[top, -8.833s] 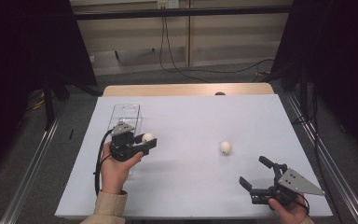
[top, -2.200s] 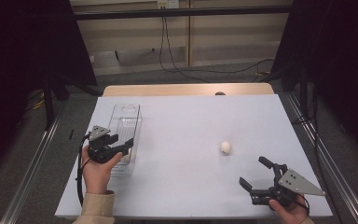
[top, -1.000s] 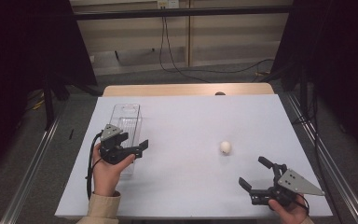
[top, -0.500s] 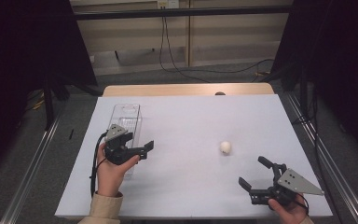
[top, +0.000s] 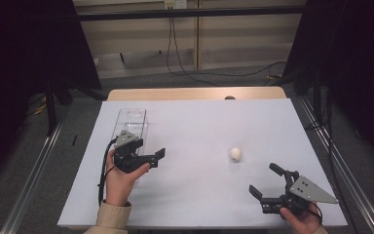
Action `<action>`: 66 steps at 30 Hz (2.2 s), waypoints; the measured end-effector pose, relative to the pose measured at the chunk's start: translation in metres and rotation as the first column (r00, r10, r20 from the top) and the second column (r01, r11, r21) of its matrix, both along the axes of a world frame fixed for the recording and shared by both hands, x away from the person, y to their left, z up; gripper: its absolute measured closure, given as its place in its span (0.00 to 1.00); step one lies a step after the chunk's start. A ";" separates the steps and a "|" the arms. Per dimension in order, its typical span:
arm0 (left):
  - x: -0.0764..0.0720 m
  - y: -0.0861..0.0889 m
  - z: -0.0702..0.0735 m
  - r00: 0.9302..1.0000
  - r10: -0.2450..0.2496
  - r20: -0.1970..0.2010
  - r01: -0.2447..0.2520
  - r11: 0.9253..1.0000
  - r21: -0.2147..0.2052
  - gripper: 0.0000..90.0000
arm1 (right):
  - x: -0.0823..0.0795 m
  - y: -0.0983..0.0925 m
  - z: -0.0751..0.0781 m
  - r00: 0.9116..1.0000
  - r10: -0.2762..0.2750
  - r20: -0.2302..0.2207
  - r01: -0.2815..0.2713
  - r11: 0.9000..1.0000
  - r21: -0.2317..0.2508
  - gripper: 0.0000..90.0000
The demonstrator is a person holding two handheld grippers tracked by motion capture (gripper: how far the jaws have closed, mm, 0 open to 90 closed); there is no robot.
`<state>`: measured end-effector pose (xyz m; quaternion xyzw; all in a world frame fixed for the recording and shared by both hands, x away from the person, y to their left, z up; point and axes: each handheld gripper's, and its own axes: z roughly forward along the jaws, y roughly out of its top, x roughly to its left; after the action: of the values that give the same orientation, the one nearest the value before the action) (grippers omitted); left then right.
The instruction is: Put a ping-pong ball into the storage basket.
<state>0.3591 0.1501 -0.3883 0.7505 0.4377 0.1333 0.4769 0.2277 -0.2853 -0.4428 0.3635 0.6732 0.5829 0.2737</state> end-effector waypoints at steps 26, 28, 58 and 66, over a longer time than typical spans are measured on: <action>-0.002 -0.026 -0.009 0.998 -0.061 -0.014 0.061 0.998 -0.001 0.09 | 0.001 -0.001 0.000 1.000 -0.003 -0.007 0.003 1.000 0.006 0.02; -0.002 -0.028 -0.010 0.998 -0.065 -0.015 0.065 0.998 -0.002 0.09 | 0.001 -0.001 0.000 1.000 -0.004 -0.009 0.004 1.000 0.009 0.02; -0.005 -0.056 -0.018 0.990 -0.142 -0.005 0.142 0.990 0.016 0.08 | 0.000 -0.004 0.001 1.000 -0.018 -0.009 0.018 1.000 -0.002 0.02; -0.005 -0.064 -0.021 0.987 -0.161 -0.003 0.161 0.987 0.019 0.08 | -0.001 -0.004 0.001 1.000 -0.022 -0.008 0.022 1.000 -0.003 0.02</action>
<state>0.3537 0.0865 -0.4092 0.7880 0.3747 0.0977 0.4787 0.2270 -0.2898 -0.4415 0.3727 0.6711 0.5773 0.2782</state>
